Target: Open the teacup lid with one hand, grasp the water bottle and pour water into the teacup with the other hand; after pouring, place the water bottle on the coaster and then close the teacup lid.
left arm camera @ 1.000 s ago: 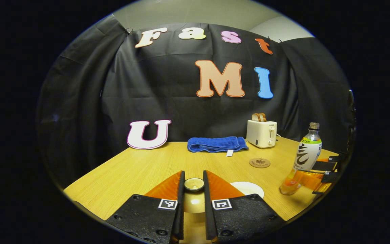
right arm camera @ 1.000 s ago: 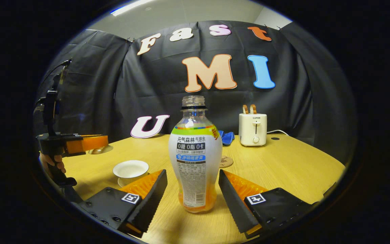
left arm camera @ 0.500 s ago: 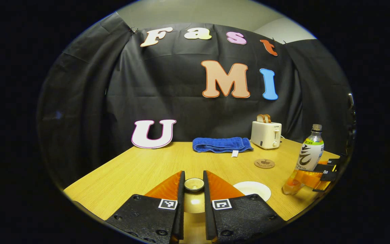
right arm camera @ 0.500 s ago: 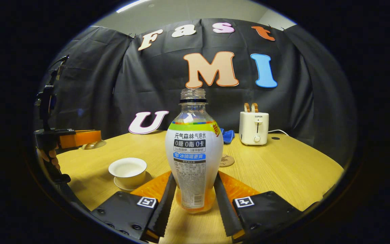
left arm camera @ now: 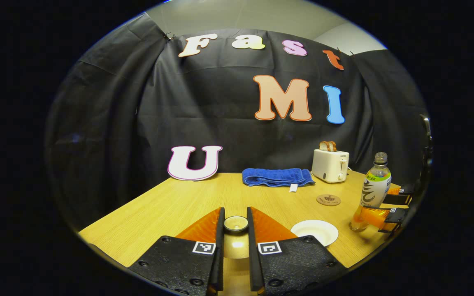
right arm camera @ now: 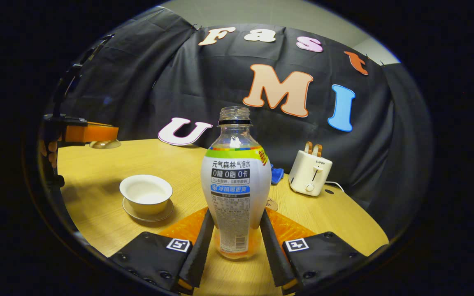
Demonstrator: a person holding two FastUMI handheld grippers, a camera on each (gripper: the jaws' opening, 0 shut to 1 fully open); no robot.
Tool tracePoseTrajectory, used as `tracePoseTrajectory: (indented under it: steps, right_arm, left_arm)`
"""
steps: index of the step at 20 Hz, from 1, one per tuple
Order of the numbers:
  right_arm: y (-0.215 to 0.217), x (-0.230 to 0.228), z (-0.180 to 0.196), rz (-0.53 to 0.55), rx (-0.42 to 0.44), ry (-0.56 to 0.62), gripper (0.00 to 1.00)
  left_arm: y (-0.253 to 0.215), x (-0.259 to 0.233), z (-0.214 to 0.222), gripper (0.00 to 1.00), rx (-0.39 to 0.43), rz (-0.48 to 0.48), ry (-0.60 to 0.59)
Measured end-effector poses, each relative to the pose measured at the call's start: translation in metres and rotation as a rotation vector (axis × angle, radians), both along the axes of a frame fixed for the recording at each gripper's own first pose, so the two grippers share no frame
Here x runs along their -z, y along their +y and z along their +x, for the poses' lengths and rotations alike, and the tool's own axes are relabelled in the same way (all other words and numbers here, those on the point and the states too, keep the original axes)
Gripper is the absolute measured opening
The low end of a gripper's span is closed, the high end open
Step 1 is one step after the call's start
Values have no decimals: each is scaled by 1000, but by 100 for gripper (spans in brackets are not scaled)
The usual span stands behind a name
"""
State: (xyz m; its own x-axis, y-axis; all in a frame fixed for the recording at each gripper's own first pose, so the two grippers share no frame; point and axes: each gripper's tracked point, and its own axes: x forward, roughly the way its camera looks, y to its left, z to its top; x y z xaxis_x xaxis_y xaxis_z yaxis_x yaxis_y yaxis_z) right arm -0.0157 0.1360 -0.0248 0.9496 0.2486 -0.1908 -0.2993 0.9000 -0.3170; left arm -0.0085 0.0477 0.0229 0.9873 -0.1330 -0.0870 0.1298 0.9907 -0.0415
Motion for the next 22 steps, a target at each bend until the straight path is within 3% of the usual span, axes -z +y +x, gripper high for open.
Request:
tracePoseTrajectory:
  steps: [13, 22]
  right_arm:
    - [14, 9, 8, -577, -97, -194, 70]
    - [17, 16, 14, -840, -137, -264, 68]
  left_arm:
    - [21, 0, -2, 23, -48, -13, -13]
    - [23, 1, -2, 23, -52, -14, -12]
